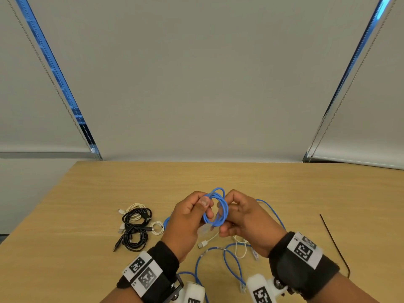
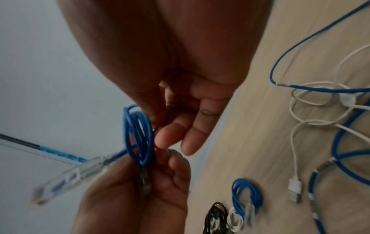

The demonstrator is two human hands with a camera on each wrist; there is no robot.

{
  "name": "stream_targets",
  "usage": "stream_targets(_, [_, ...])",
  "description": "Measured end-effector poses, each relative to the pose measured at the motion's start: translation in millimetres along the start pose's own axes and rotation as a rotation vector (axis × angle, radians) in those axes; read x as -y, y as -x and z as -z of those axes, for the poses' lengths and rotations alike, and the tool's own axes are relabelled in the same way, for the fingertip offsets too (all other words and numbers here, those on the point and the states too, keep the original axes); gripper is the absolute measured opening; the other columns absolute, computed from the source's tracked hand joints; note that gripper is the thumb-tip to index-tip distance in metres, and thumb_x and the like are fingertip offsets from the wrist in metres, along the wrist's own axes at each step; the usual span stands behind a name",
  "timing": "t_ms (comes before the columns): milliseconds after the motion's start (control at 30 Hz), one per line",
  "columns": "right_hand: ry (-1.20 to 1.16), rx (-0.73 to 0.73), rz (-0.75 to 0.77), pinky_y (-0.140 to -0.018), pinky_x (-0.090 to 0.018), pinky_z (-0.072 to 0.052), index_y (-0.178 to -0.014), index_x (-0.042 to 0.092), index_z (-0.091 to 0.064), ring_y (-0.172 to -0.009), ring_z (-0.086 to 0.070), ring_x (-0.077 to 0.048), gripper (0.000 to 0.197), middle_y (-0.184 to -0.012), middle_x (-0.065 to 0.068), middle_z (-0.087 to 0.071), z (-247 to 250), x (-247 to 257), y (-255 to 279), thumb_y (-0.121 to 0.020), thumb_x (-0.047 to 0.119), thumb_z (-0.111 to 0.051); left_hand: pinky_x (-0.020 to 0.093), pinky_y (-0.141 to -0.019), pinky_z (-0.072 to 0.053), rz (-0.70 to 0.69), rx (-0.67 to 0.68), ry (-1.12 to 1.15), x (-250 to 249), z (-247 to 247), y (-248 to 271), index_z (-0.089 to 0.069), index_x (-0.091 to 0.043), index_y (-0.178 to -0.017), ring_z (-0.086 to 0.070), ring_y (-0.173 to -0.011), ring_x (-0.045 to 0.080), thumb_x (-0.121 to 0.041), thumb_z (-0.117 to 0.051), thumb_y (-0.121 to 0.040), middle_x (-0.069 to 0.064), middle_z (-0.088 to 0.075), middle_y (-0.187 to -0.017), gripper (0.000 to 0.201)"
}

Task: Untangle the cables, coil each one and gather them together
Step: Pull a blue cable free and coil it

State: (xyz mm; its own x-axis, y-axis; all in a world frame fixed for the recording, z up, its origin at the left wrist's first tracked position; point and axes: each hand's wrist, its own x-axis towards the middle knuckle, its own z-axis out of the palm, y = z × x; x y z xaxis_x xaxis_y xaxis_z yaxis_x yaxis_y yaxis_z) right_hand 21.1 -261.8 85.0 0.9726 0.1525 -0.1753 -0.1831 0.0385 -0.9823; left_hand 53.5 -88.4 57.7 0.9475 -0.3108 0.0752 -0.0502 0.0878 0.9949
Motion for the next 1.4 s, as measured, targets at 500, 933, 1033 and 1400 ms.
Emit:
stream_targets(500, [-0.158,0.03,-0.113,-0.061,-0.035,-0.056,-0.127,0.015,-0.055,-0.06,-0.058,-0.02,0.039,-0.073,-0.01,-0.061,-19,-11,5,-0.094,-0.005,-0.055,0.026,-0.067,-0.059,-0.009,-0.282,0.02,12,-2,-6,-0.076,-0.025,-0.081,-0.073,-0.074,0.017,-0.019,-0.055,-0.103,0.002,-0.072,-0.075,0.031])
stream_targets(933, [0.171,0.043,-0.088,-0.066,-0.034,-0.054,-0.1,0.013,-0.075,-0.057,-0.054,-0.016,0.03,-0.066,-0.003,-0.058,11,12,-5,-0.097,0.002,-0.047,0.036,-0.091,-0.057,0.089,0.072,-0.371,16,30,-4,-0.056,-0.052,-0.128,-0.068,-0.106,0.012,-0.015,-0.069,-0.093,-0.002,-0.062,-0.123,0.053])
stream_targets(1033, [0.282,0.074,-0.067,-0.067,-0.035,-0.051,-0.096,0.014,-0.074,-0.056,-0.054,-0.014,0.028,-0.064,0.0,-0.059,9,17,-7,-0.095,0.003,-0.048,0.033,-0.1,-0.049,-0.004,0.154,-0.588,8,31,-10,-0.058,-0.052,-0.12,-0.057,-0.113,0.001,-0.026,-0.075,-0.087,-0.014,-0.054,-0.125,0.045])
stream_targets(1400, [0.29,0.08,0.056,-0.063,-0.025,-0.052,-0.098,0.009,-0.071,-0.061,-0.059,-0.015,0.025,-0.071,-0.006,-0.065,15,26,-8,-0.095,-0.001,-0.048,0.033,-0.09,-0.052,0.026,0.235,-0.5,9,18,-13,-0.064,-0.051,-0.104,-0.06,-0.095,0.014,-0.058,-0.067,-0.071,-0.003,-0.054,-0.109,0.034])
